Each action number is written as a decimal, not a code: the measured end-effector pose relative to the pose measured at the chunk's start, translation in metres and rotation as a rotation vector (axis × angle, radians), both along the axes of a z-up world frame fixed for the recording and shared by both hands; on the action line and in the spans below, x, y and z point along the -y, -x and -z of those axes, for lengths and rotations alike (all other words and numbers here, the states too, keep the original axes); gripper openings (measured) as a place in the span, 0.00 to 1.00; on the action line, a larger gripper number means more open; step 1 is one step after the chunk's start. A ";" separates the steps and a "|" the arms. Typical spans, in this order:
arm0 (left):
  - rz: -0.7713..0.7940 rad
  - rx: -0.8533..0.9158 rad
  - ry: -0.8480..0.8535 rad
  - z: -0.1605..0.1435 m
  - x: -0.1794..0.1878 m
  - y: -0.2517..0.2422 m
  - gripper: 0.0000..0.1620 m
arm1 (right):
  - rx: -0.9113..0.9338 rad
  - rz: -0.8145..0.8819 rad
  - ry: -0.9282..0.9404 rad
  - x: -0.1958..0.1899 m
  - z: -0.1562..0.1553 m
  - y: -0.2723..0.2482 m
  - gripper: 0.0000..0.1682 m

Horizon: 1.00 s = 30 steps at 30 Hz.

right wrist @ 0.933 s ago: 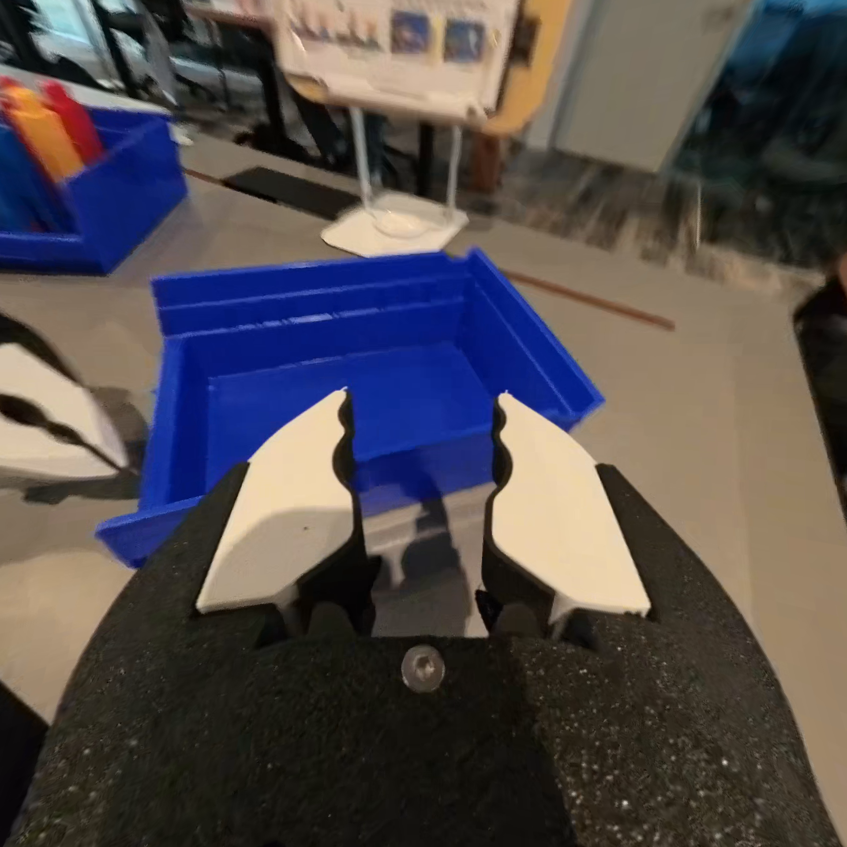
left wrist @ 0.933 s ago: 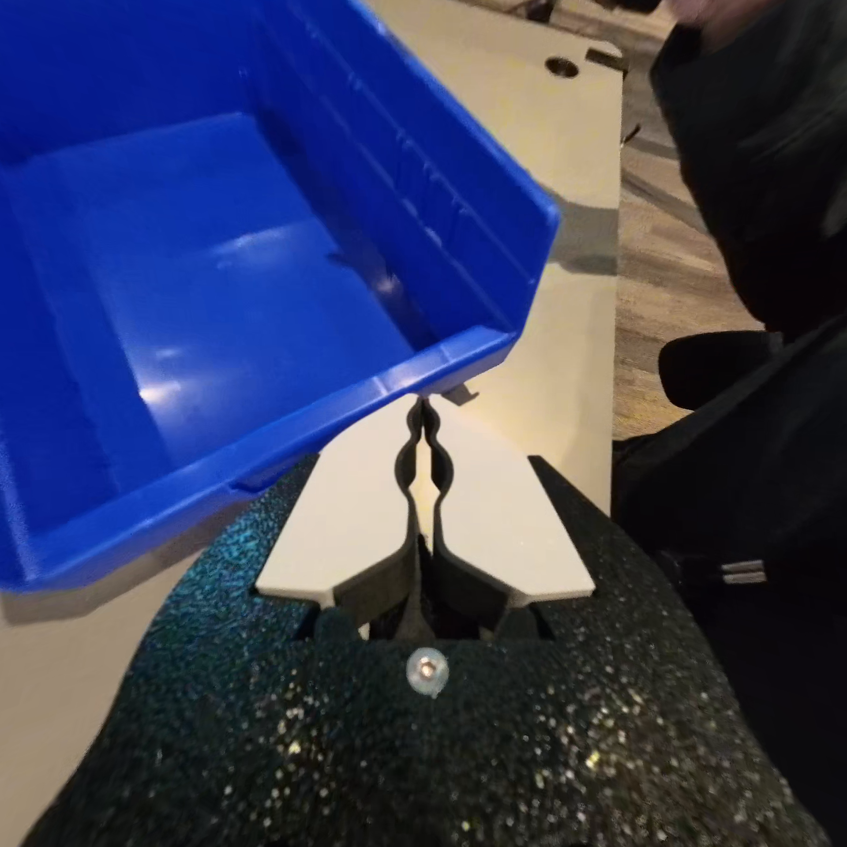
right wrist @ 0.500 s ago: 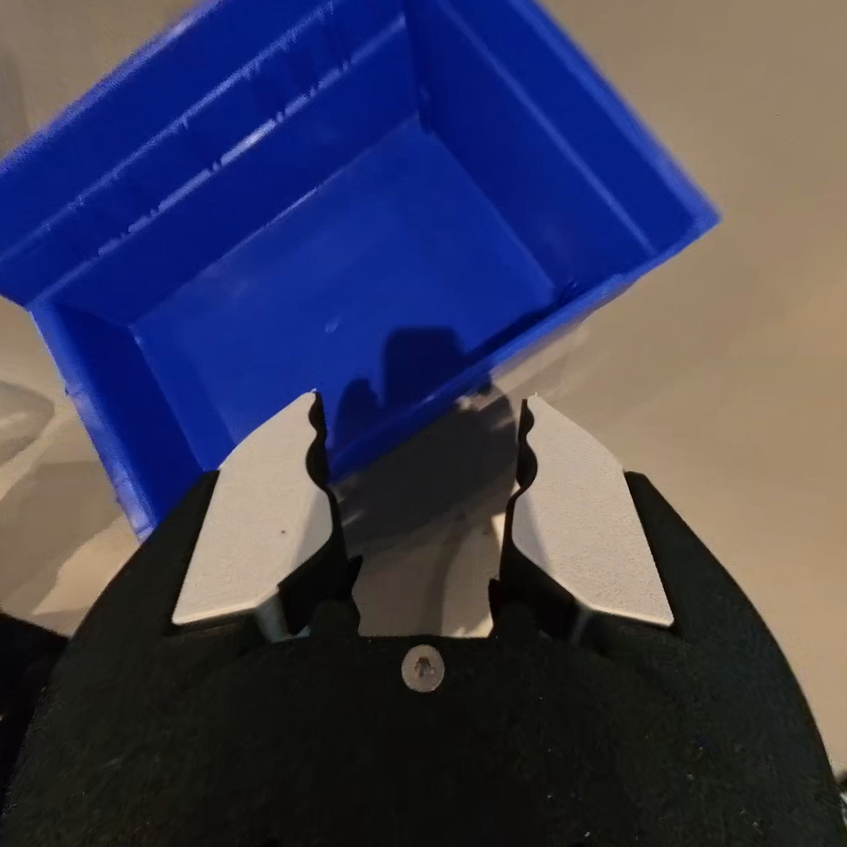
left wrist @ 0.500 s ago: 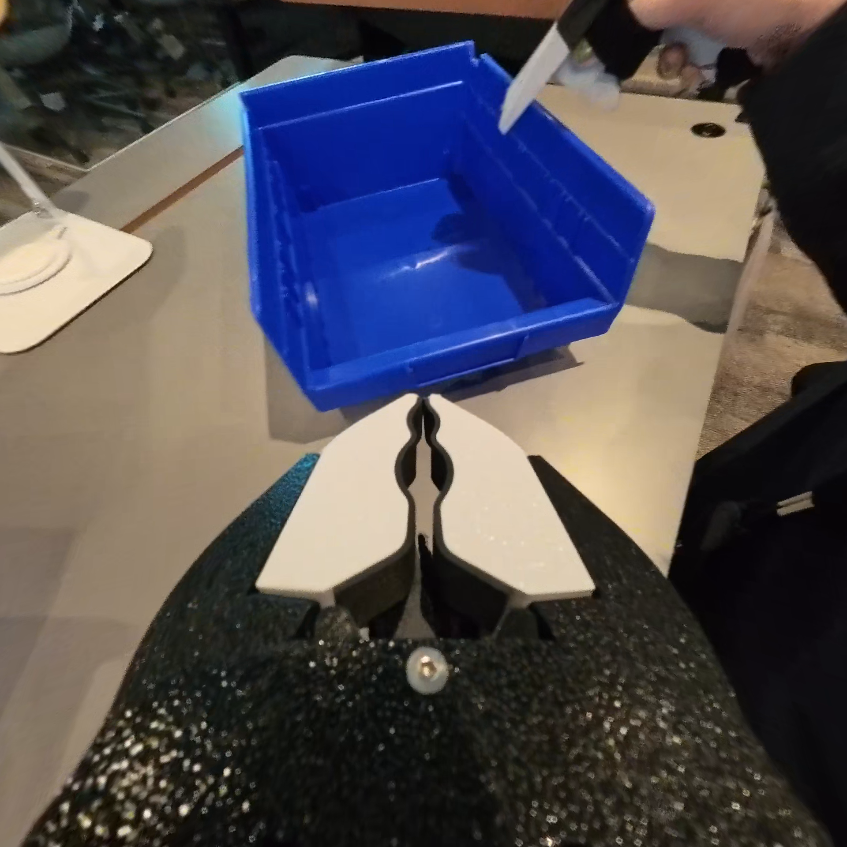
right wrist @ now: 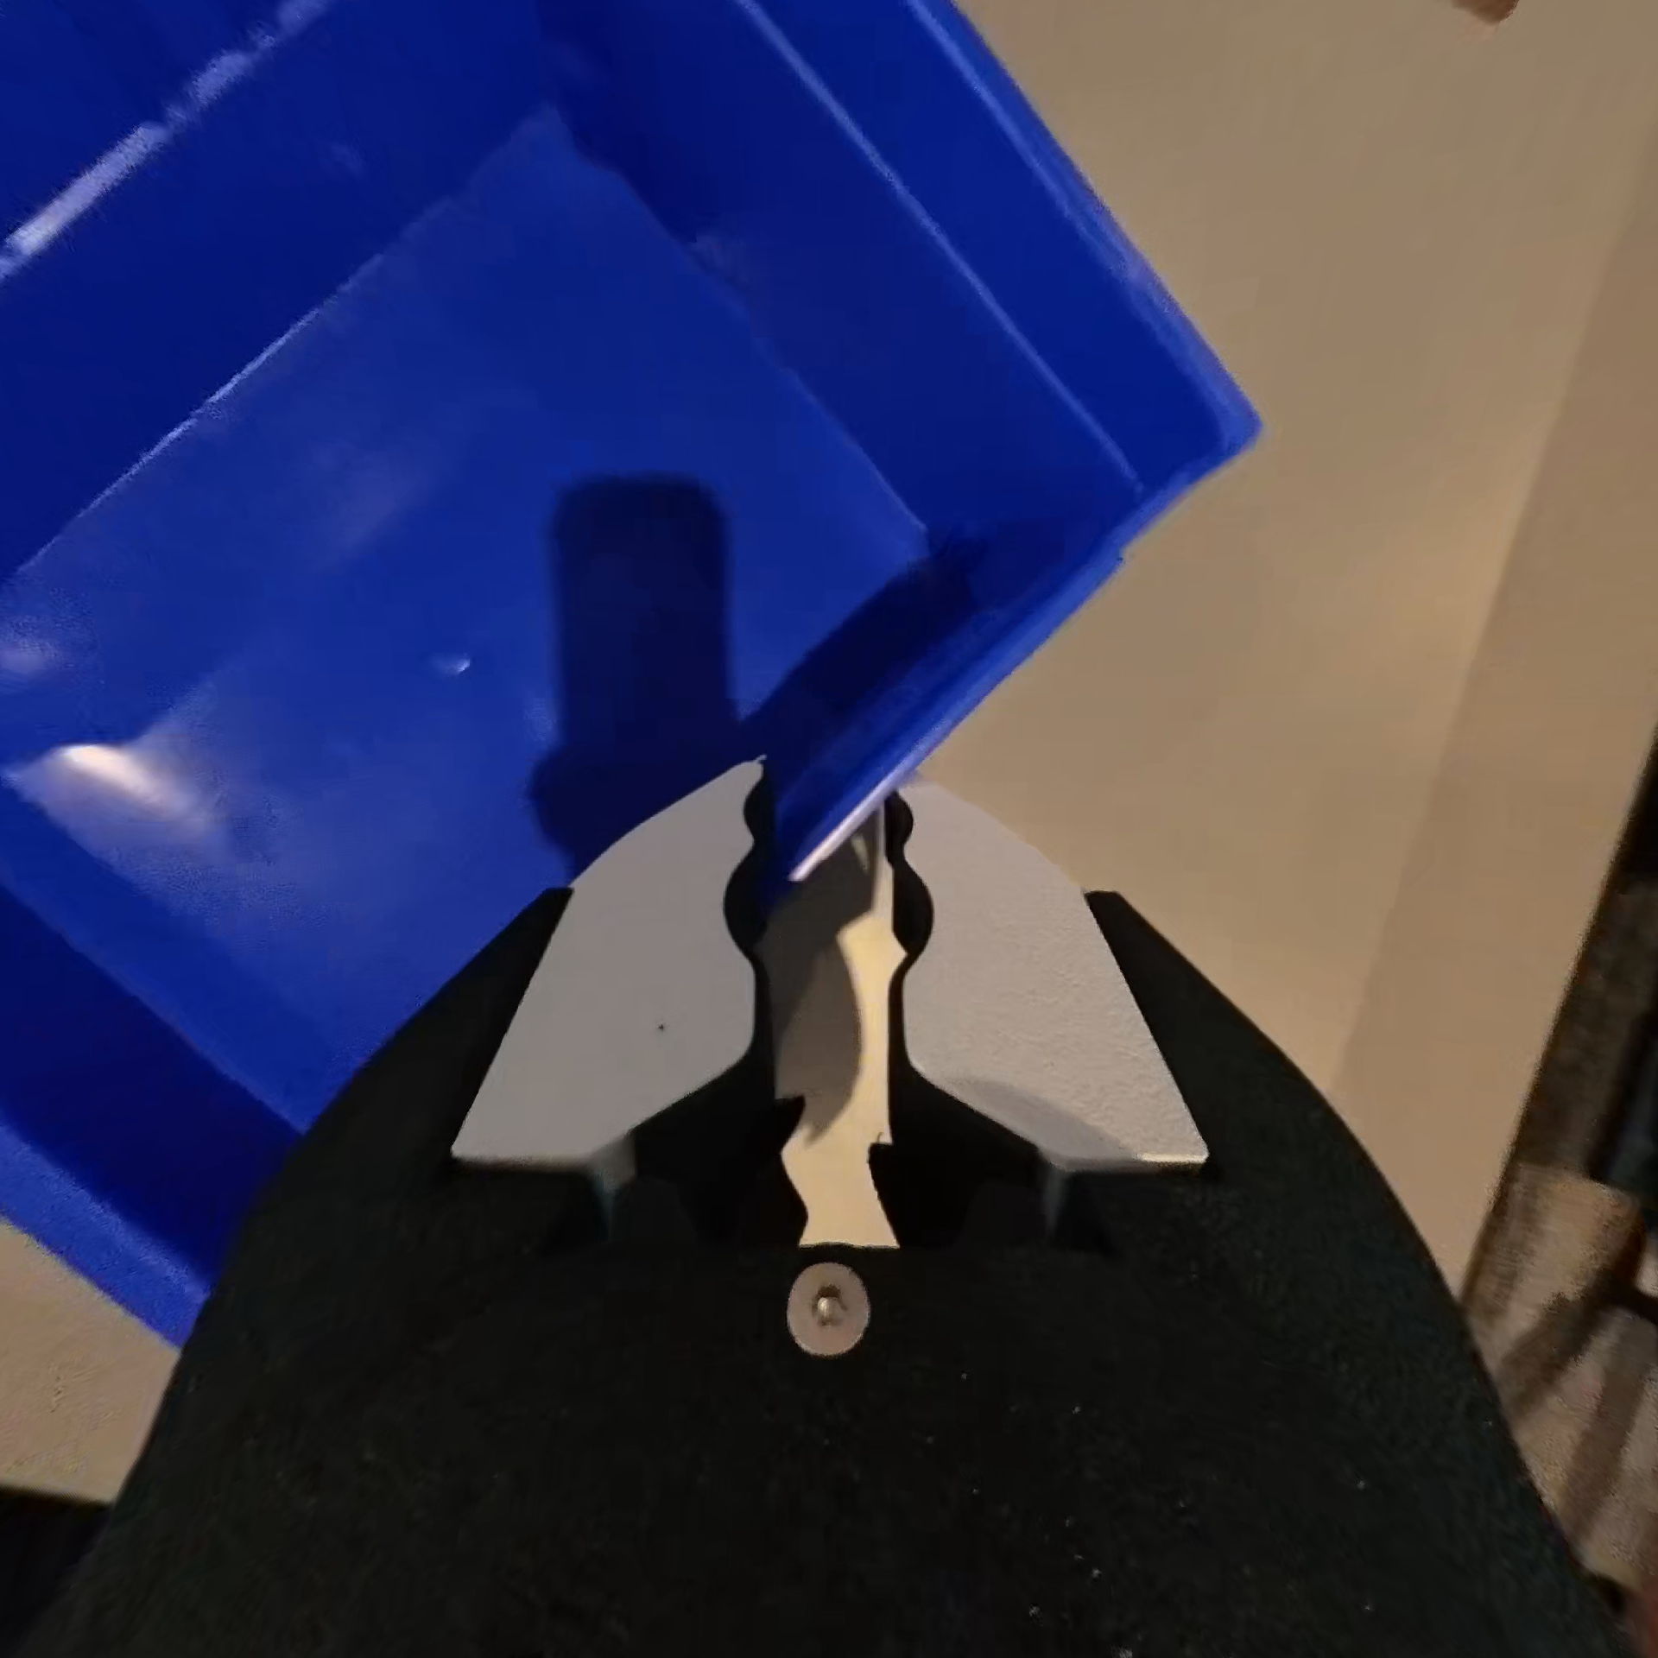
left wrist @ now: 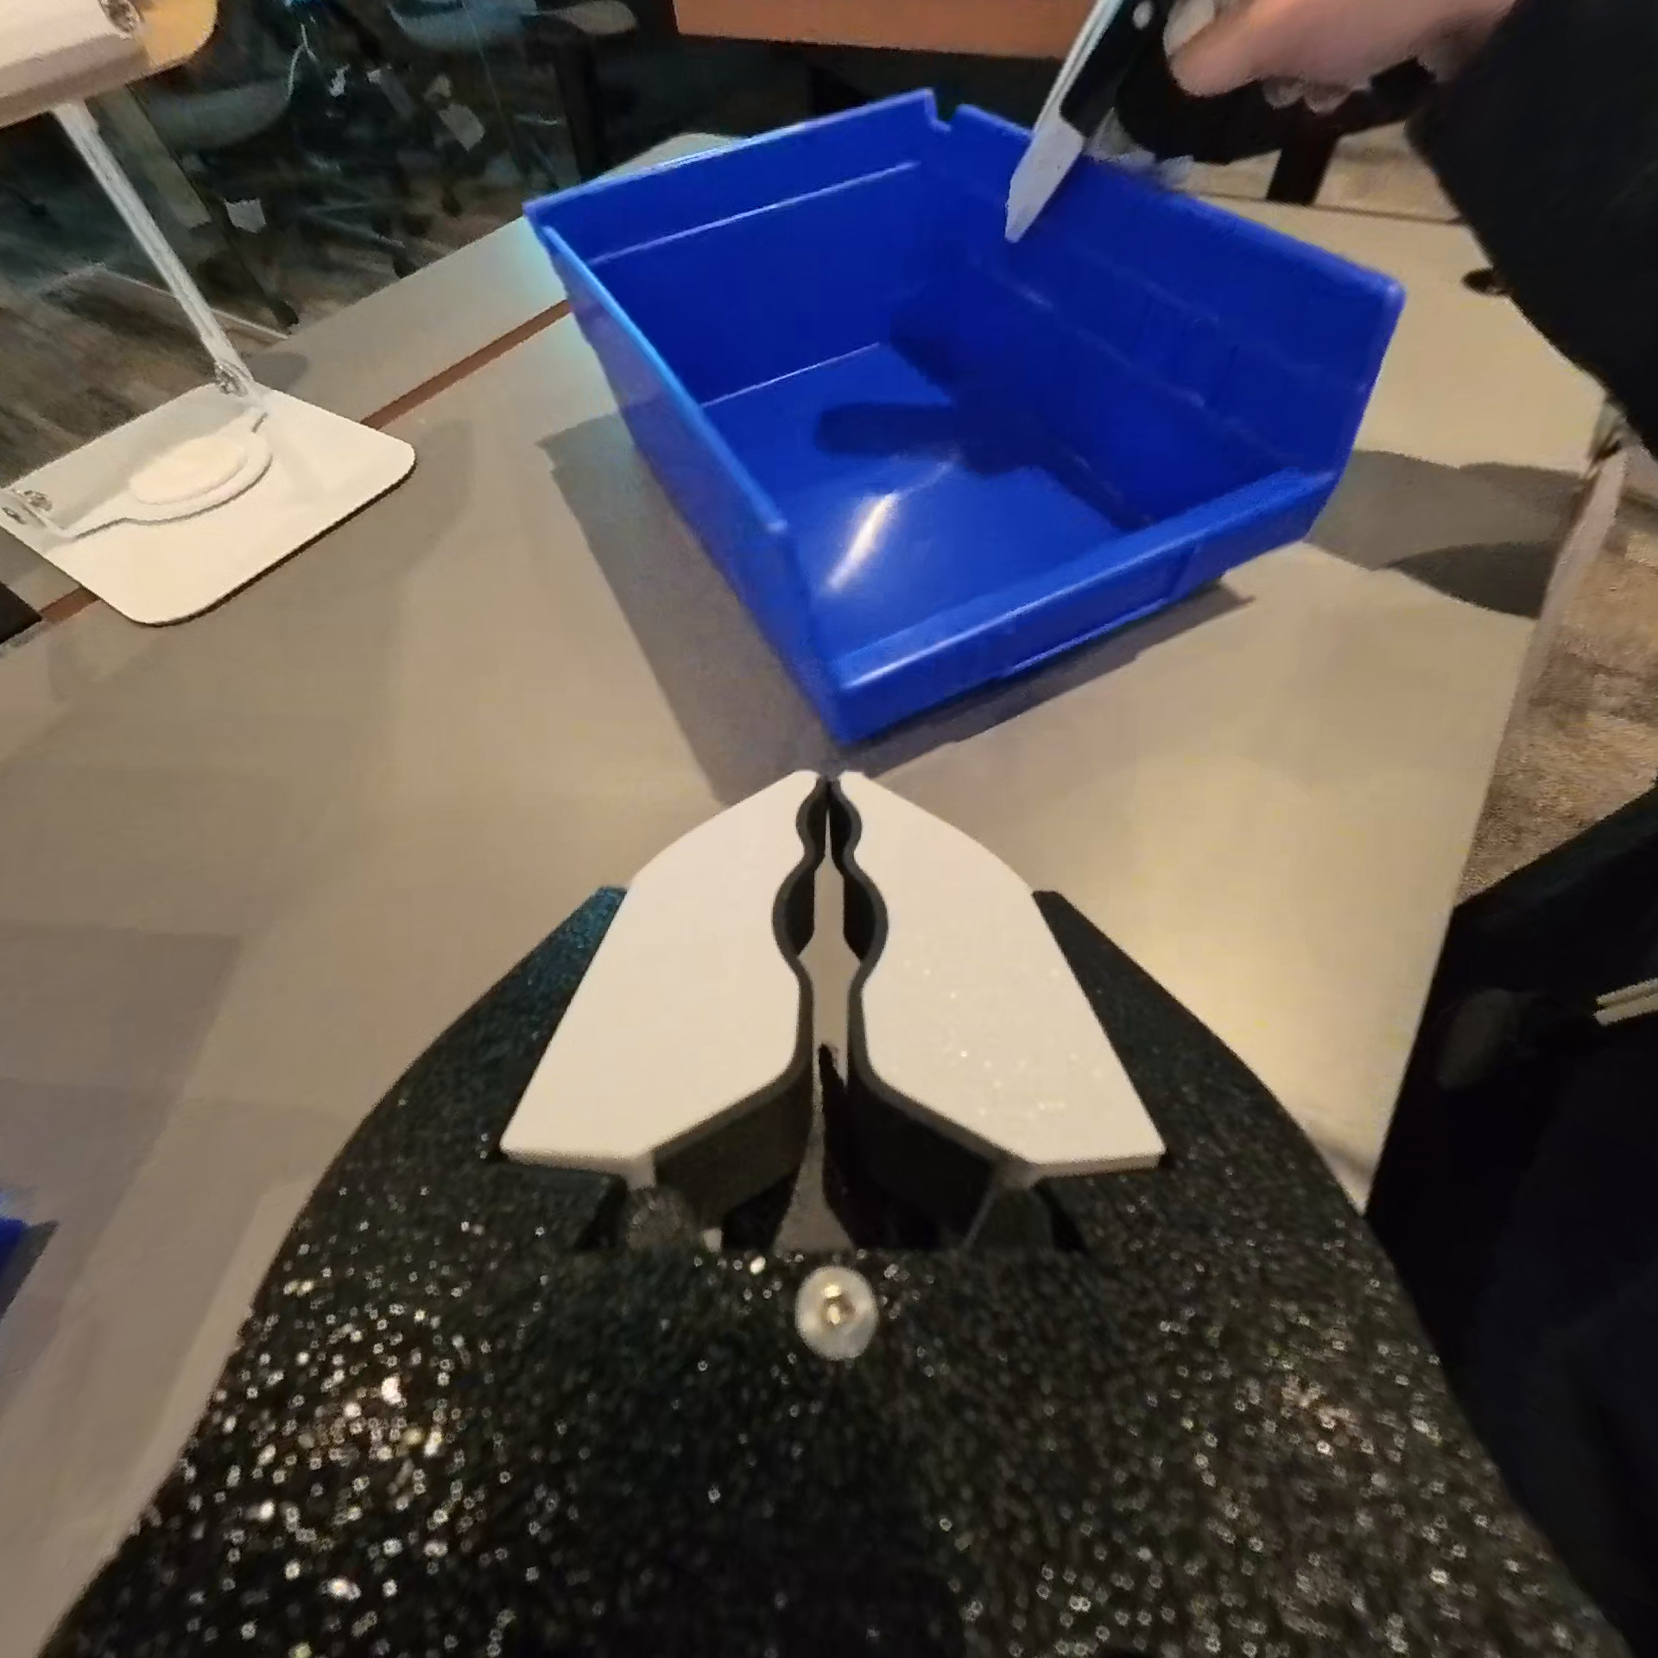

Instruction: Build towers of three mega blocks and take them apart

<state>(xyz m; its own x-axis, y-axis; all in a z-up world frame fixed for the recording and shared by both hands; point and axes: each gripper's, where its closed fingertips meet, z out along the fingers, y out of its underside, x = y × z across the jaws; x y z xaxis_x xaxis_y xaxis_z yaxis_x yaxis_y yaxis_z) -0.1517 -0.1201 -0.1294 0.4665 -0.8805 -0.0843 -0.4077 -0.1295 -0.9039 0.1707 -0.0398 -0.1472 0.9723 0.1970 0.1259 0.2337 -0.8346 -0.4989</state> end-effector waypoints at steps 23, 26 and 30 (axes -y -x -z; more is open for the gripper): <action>-0.060 0.014 0.062 0.010 -0.019 0.027 0.00 | 0.073 -0.112 0.097 -0.032 -0.002 -0.146 0.11; -0.060 0.009 0.074 0.013 -0.020 0.027 0.00 | 0.116 -0.109 0.035 -0.033 -0.014 -0.150 0.29; -0.067 0.017 0.076 0.012 -0.023 0.029 0.00 | 0.199 -0.073 -0.171 -0.029 -0.067 -0.148 0.31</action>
<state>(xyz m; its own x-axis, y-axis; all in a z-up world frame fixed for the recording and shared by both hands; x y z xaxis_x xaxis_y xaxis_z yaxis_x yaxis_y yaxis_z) -0.1803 -0.0971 -0.1412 0.5256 -0.8507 -0.0101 -0.3802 -0.2243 -0.8973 0.3185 -0.0107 -0.0797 0.9088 0.2255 0.3509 0.3982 -0.7195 -0.5690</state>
